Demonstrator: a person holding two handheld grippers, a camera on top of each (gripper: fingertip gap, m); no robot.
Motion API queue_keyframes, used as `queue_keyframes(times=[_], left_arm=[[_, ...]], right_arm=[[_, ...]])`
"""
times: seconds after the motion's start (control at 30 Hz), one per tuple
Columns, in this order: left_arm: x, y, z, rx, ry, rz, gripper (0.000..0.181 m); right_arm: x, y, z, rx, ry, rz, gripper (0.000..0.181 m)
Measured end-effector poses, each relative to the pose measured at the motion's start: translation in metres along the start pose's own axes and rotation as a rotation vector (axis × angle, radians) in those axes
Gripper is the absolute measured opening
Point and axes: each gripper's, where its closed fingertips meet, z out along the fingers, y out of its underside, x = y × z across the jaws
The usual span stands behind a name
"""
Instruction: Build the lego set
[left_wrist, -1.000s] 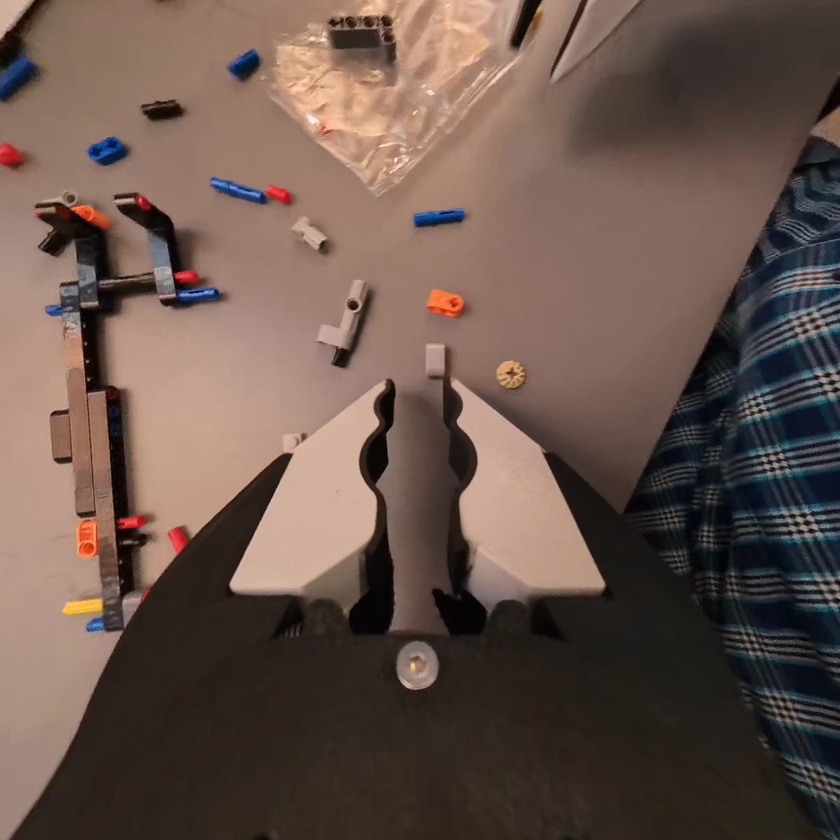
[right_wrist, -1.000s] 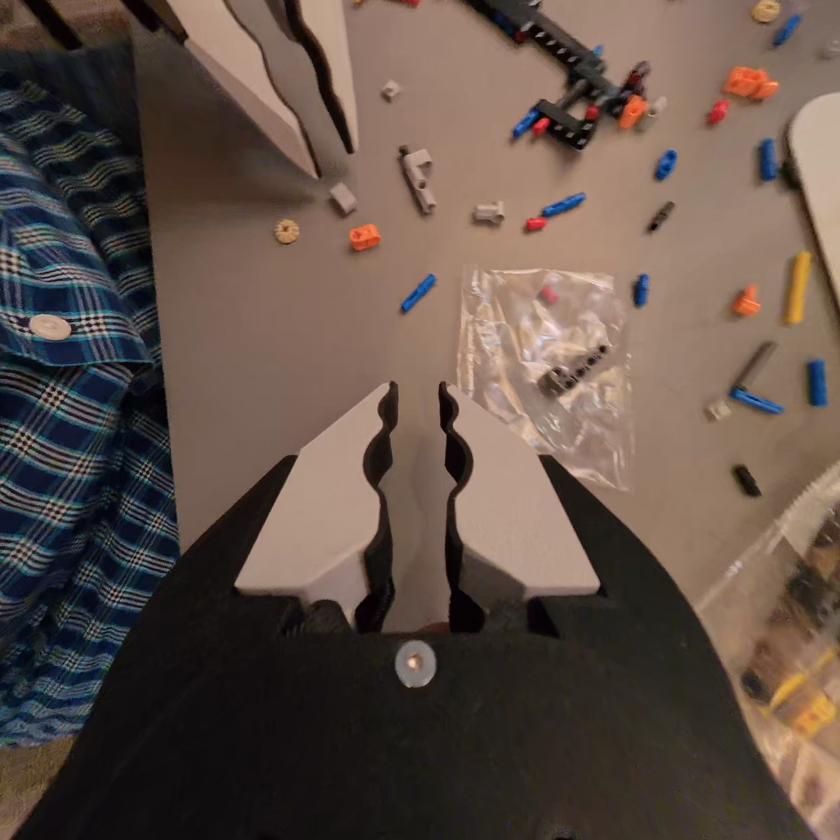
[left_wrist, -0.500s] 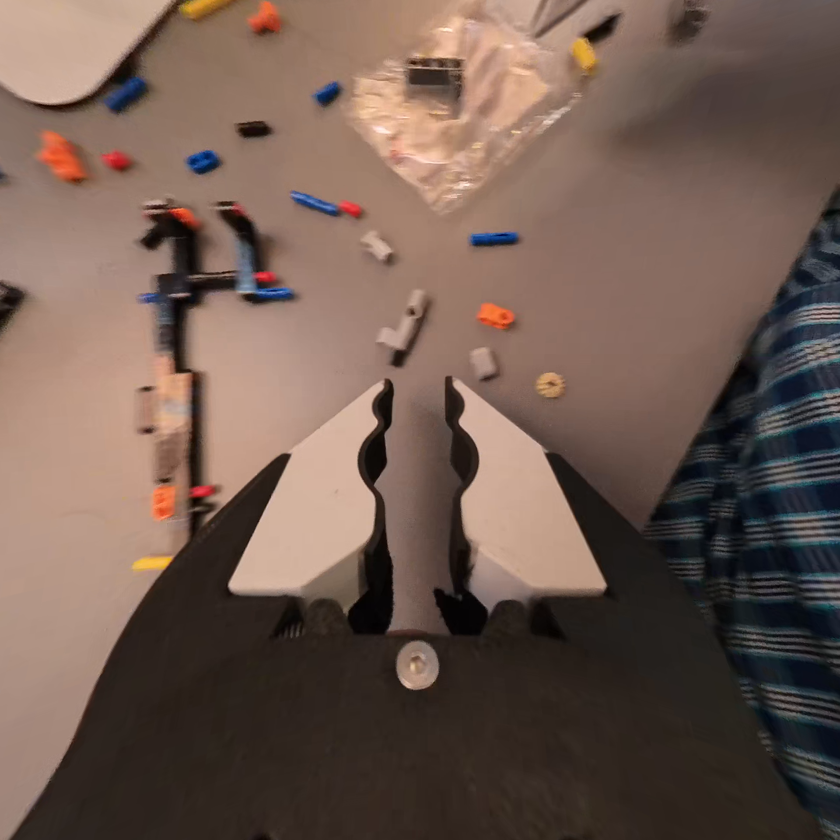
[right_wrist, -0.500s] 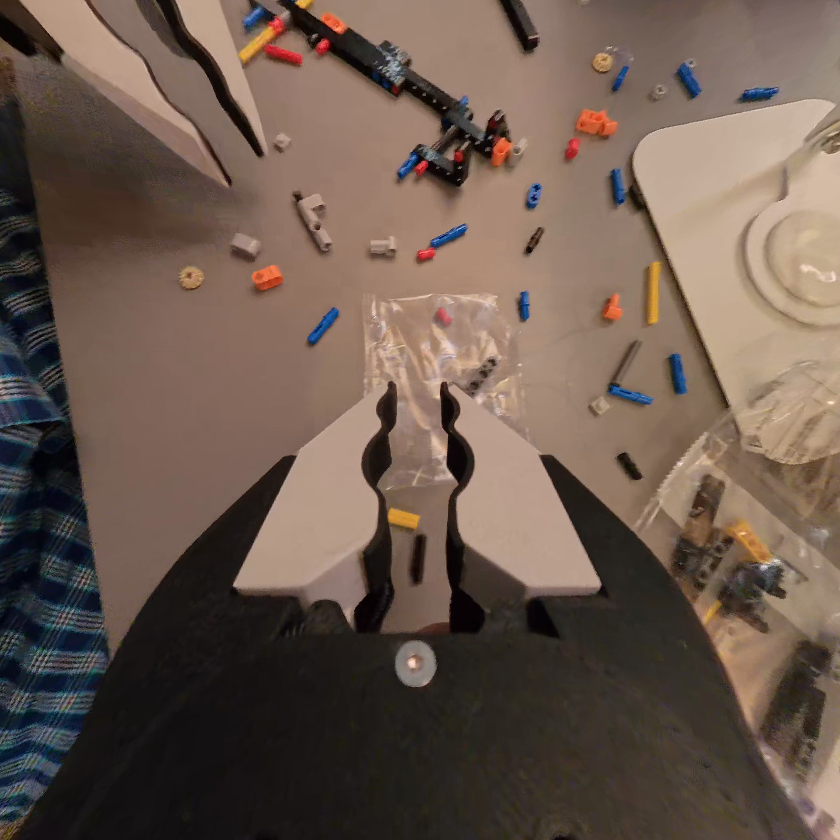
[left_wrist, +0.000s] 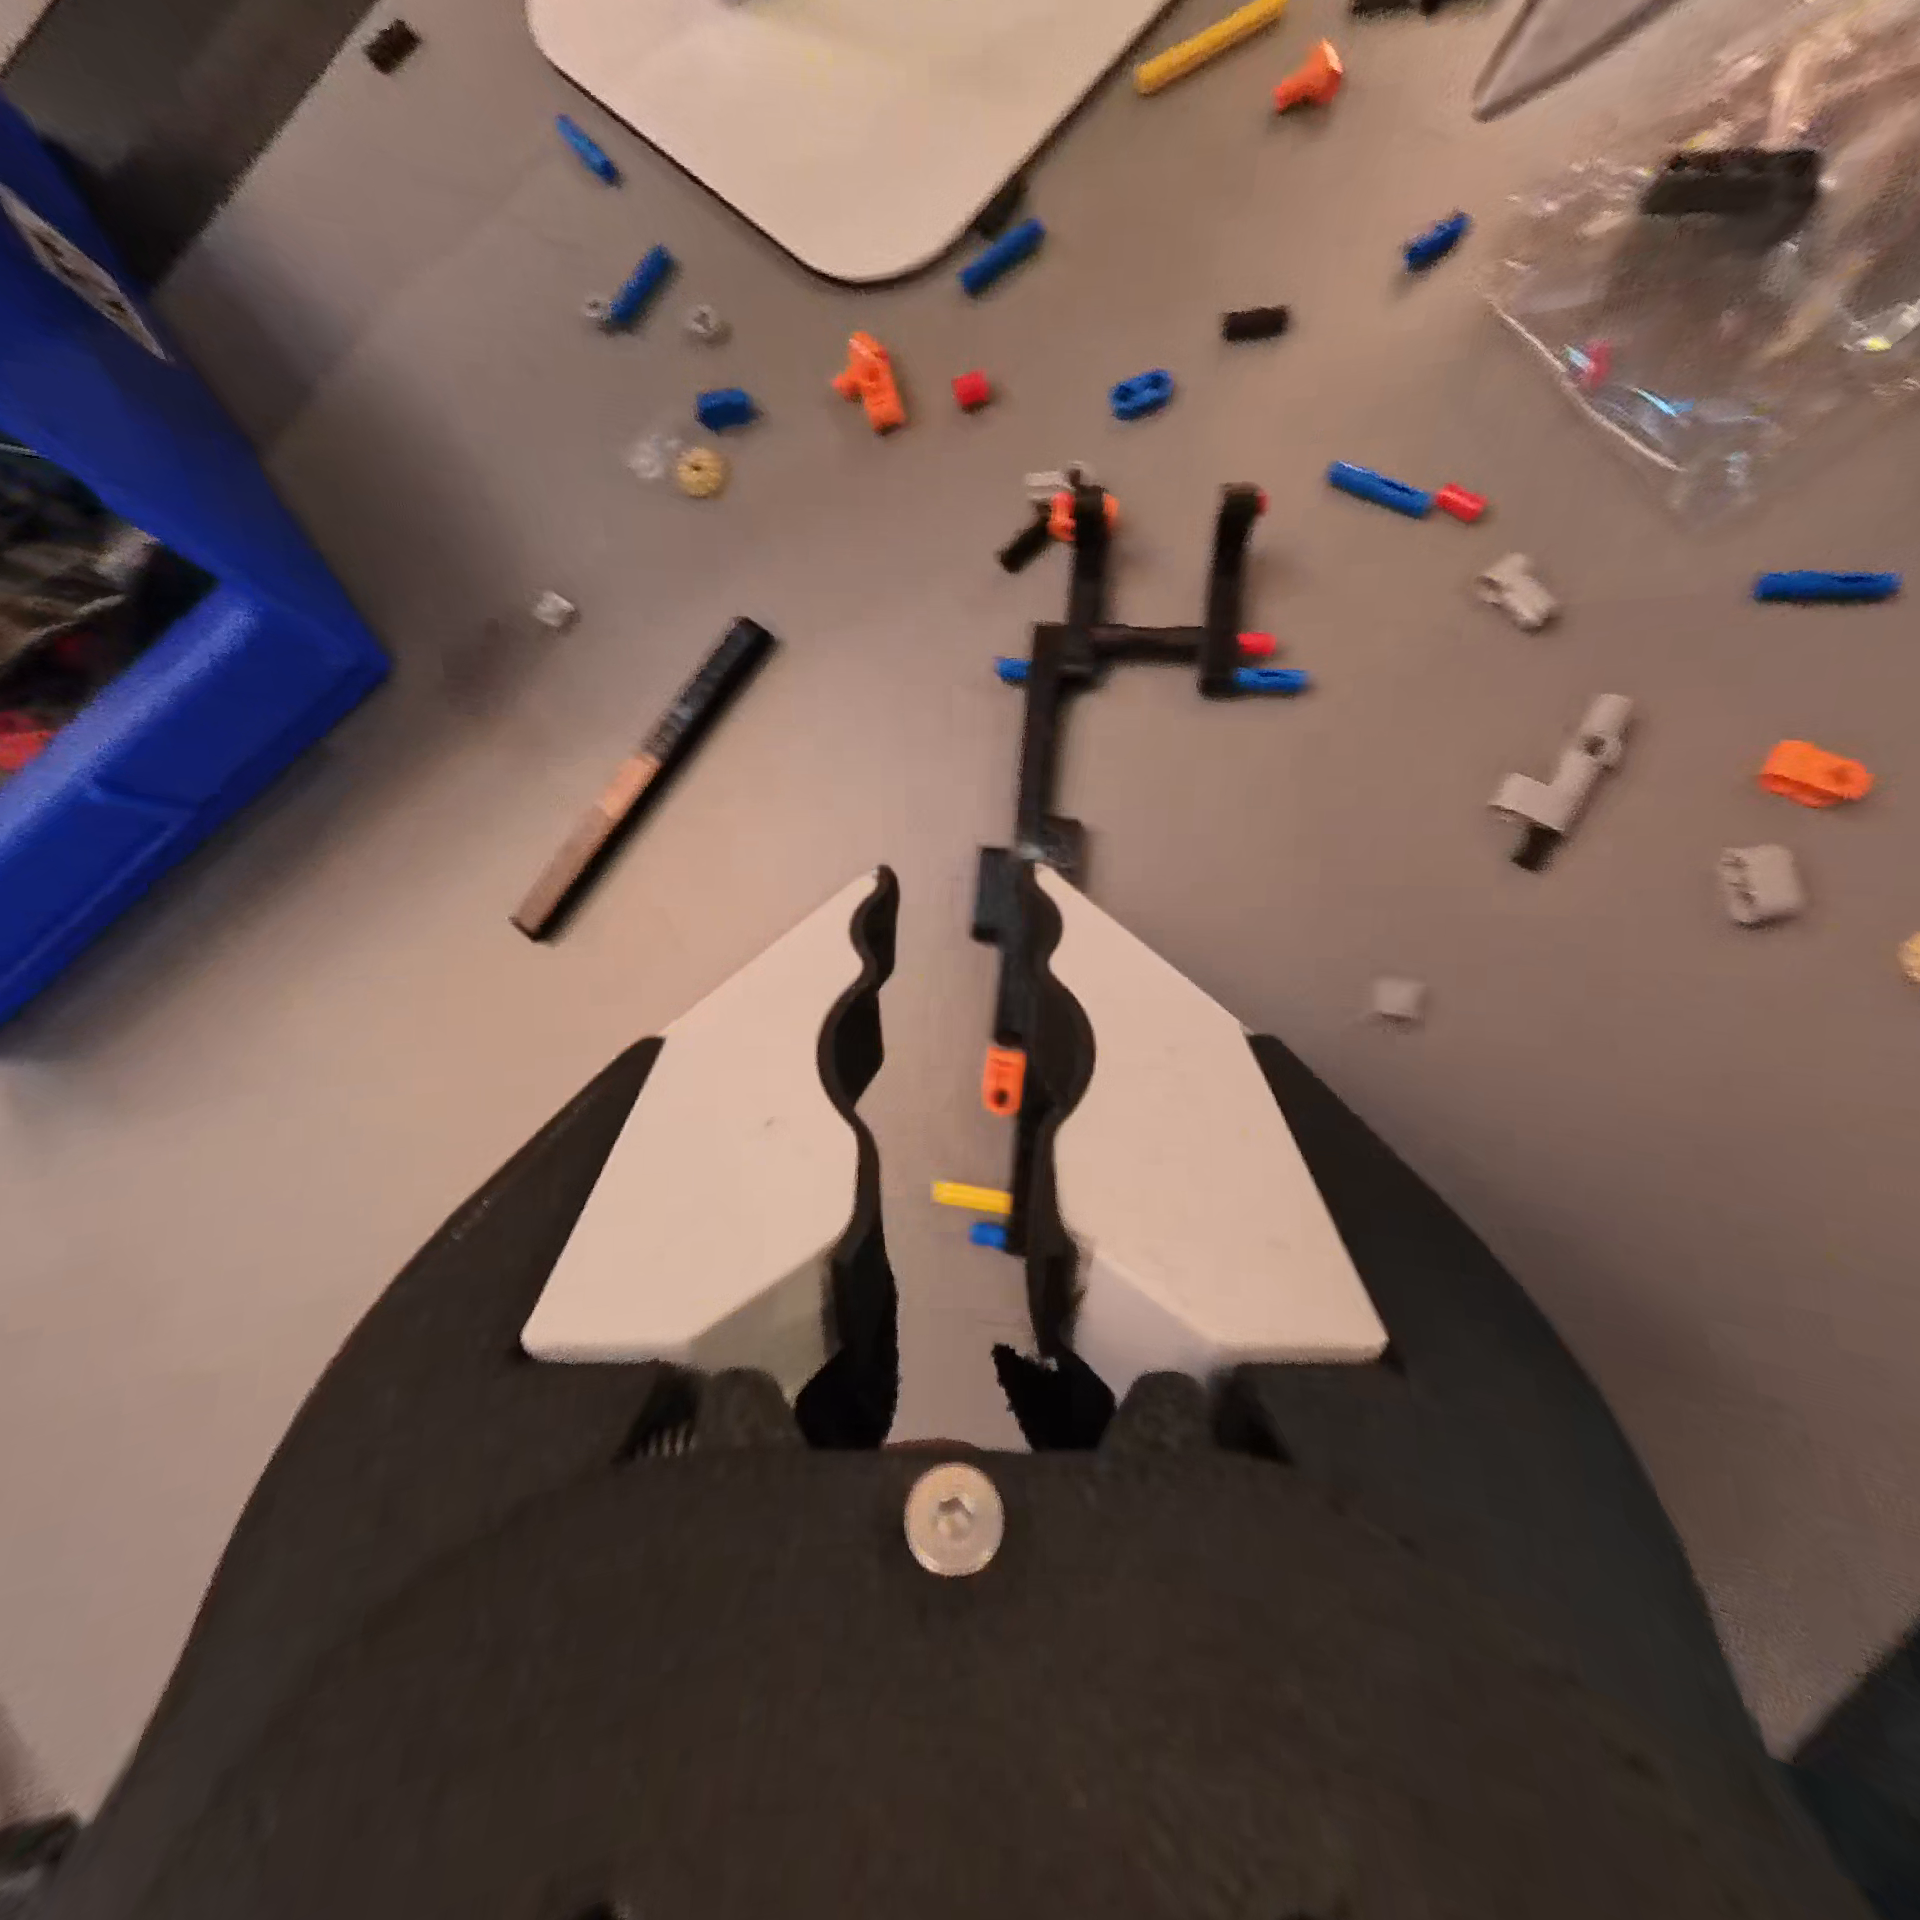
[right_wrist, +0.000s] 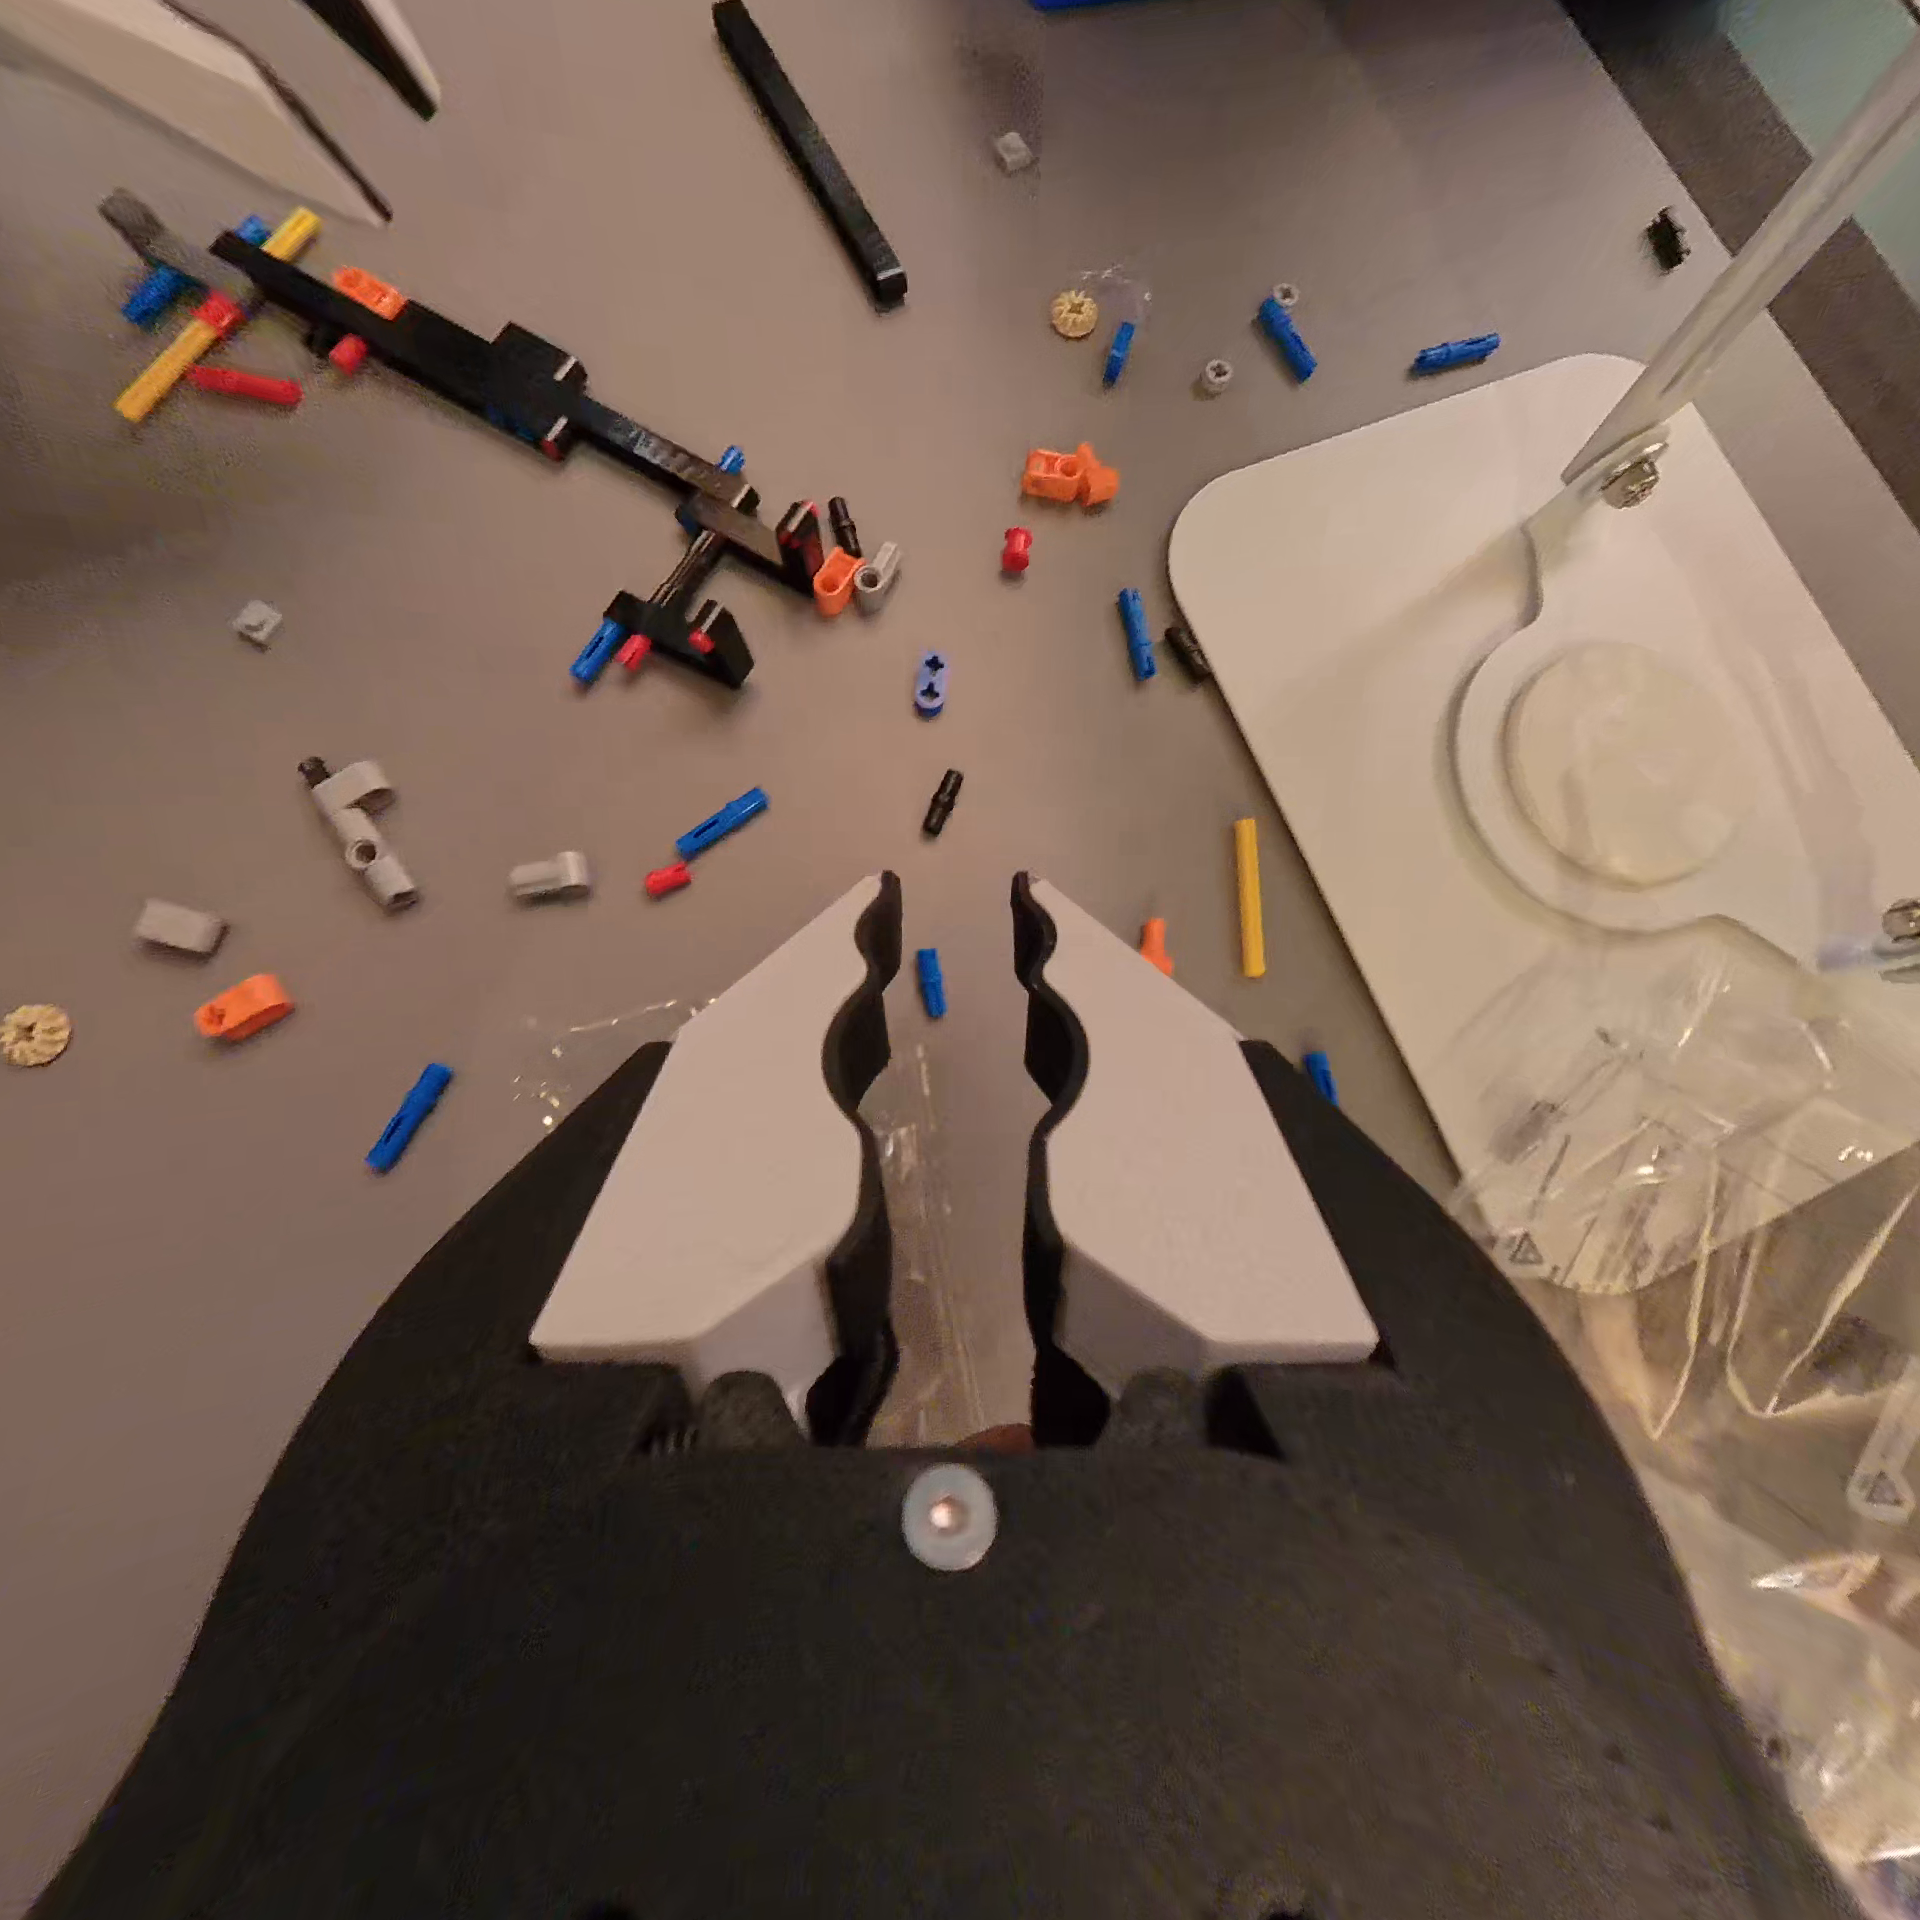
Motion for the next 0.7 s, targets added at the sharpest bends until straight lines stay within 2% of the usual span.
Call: queue_keyframes(times=[0.23, 0.4, 0.47, 0.53, 0.7], left_arm=[[-0.039, -0.051, 0.037, 0.086, -0.013, 0.033, 0.03], [-0.047, -0.09, 0.08, 0.145, 0.045, 0.064, 0.061], [-0.051, -0.103, 0.096, 0.157, 0.078, 0.072, 0.08], [-0.052, -0.112, 0.113, 0.136, 0.131, 0.061, 0.106], [-0.037, -0.126, 0.14, 0.096, 0.296, 0.136, 0.135]], right_arm=[[0.001, 0.002, -0.001, -0.003, 0.005, -0.004, 0.02], [-0.004, 0.014, -0.01, 0.003, -0.005, 0.013, 0.02], [-0.005, 0.017, -0.014, 0.01, -0.006, 0.02, 0.021], [-0.006, 0.019, -0.02, 0.019, -0.005, 0.021, 0.021], [-0.005, 0.023, -0.03, 0.041, 0.0, 0.031, 0.021]])
